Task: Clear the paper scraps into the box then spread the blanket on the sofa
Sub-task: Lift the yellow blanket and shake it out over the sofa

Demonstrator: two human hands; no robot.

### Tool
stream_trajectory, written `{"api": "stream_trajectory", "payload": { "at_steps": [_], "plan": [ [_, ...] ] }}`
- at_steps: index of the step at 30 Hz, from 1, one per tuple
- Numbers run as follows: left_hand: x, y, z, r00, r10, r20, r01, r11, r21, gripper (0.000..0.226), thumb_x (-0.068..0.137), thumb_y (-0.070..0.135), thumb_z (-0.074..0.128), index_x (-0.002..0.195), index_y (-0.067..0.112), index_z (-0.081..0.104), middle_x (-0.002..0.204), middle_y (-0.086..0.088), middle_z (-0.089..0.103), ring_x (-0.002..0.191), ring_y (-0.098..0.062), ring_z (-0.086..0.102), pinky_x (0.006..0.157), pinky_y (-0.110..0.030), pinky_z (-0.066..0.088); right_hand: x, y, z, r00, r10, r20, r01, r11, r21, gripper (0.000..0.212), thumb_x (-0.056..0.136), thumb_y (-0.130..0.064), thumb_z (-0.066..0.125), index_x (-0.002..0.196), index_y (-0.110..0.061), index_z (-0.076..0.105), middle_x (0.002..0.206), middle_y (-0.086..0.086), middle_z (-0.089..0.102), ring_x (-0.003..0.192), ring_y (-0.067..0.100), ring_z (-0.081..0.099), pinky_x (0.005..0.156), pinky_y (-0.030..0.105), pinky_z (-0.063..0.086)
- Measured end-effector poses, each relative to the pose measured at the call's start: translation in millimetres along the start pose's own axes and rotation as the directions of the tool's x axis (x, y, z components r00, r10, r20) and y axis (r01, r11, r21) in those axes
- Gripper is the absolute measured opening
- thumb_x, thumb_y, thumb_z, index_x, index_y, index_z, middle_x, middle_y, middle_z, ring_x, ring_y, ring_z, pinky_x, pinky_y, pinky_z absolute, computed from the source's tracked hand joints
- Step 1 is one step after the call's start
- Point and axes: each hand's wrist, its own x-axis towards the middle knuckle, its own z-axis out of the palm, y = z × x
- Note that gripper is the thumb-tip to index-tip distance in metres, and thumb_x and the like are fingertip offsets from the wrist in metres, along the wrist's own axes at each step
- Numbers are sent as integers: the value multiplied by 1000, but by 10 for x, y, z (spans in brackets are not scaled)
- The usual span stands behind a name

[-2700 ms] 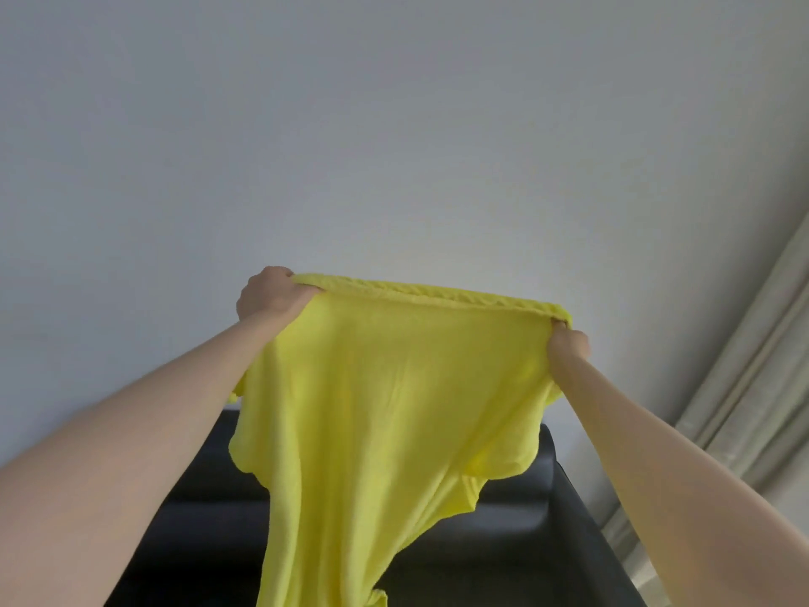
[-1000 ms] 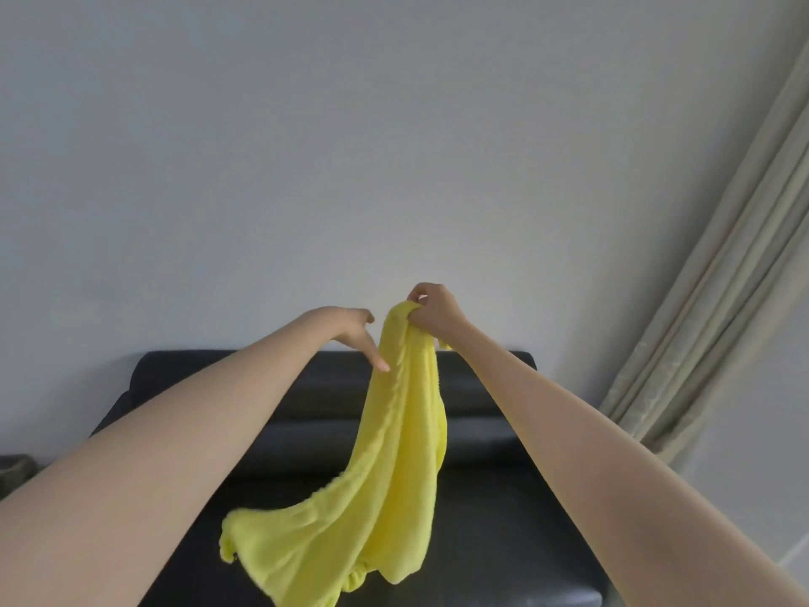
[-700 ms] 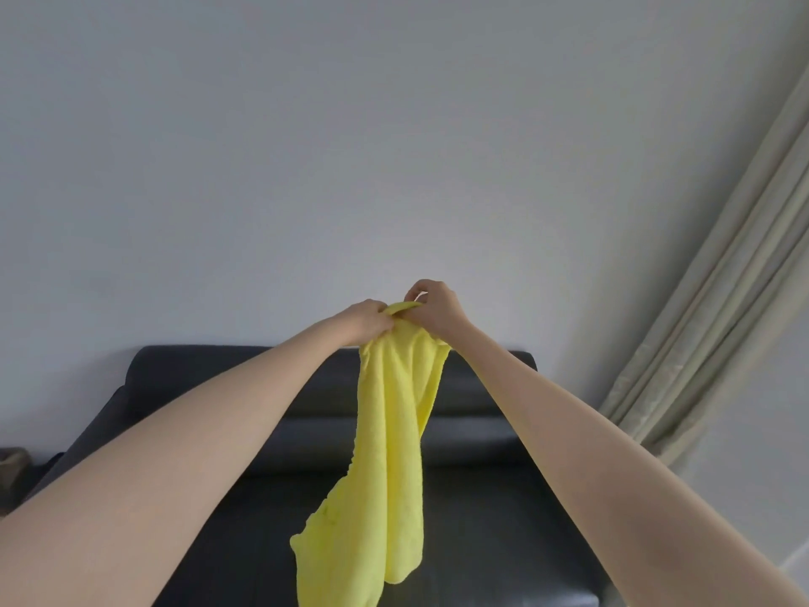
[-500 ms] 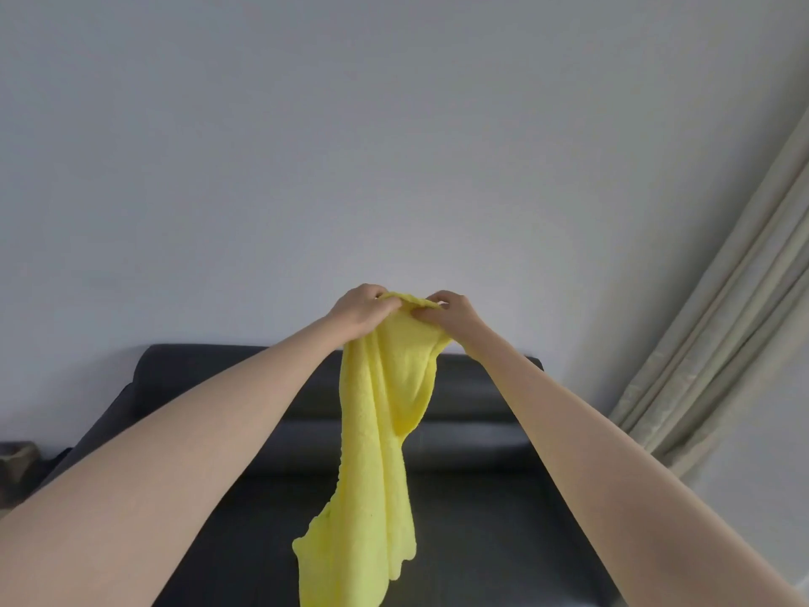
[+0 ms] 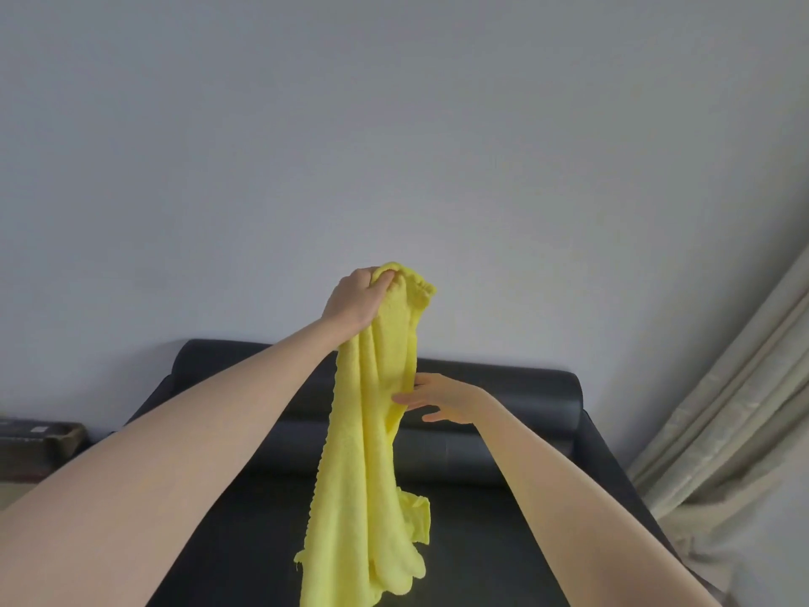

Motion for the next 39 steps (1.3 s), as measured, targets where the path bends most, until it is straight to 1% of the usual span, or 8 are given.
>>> {"api": "stream_trajectory", "payload": {
  "at_steps": [5,8,11,14,19,27,32,39],
  "plan": [
    [77,-116,-180,984,-109,-142,116,992,42,38,99,43,32,91,20,60,80,-2,60,82,-27,59,74,-35,43,254,4,87,980,-36,-194,62,990,128,47,95,-35,57,135,-11,48,133,3,57,120,24,55,106,43,41],
    [155,-395,-422,916,-349,-197,382,908,171,37,96,25,36,128,14,49,122,-12,58,113,-33,53,86,-35,40,276,-154,-129,830,-128,-543,251,955,158,30,97,-20,51,118,0,60,117,15,64,107,31,61,94,43,49],
    [151,-658,-524,858,-501,-114,504,777,377,55,89,16,45,141,7,32,140,-15,44,127,-34,43,100,-39,40,129,-386,-348,746,-293,-598,373,928,12,10,92,-15,54,87,-8,58,82,9,51,78,20,49,69,32,38],
    [151,-611,-305,952,-263,158,227,950,216,66,83,3,52,145,11,32,145,-8,41,133,-26,39,106,-35,37,15,-642,-348,776,-453,-440,332,885,-325,13,89,-12,55,80,-6,60,75,4,53,70,16,47,64,29,37],
    [96,-298,216,768,-122,629,100,992,71,51,85,19,62,133,21,45,126,2,55,118,-17,51,105,-38,41,-28,-887,-330,747,-512,-425,261,814,-520,16,91,-18,56,86,-8,67,83,9,65,72,15,52,61,23,41],
    [-44,-224,497,981,23,191,-35,998,59,28,92,25,39,84,3,53,70,-6,51,66,-20,48,59,-34,34,-166,-560,-505,780,-403,-479,229,896,-380,37,88,-44,60,69,-13,54,62,-1,40,57,13,35,53,24,28],
    [-12,50,461,994,92,-65,-88,995,55,24,91,24,42,75,6,44,60,0,41,55,-15,38,53,-34,31,-197,-357,-397,877,-279,-391,270,960,-79,43,93,-44,50,98,-5,66,94,10,70,85,30,65,80,38,53],
    [-29,251,323,973,170,-158,-163,985,54,19,91,24,44,77,13,49,59,5,46,55,-13,43,50,-29,33,-208,-207,-225,913,-228,-339,249,968,18,37,97,-30,40,116,-10,64,115,8,68,104,21,65,95,38,52]
  ]
}}
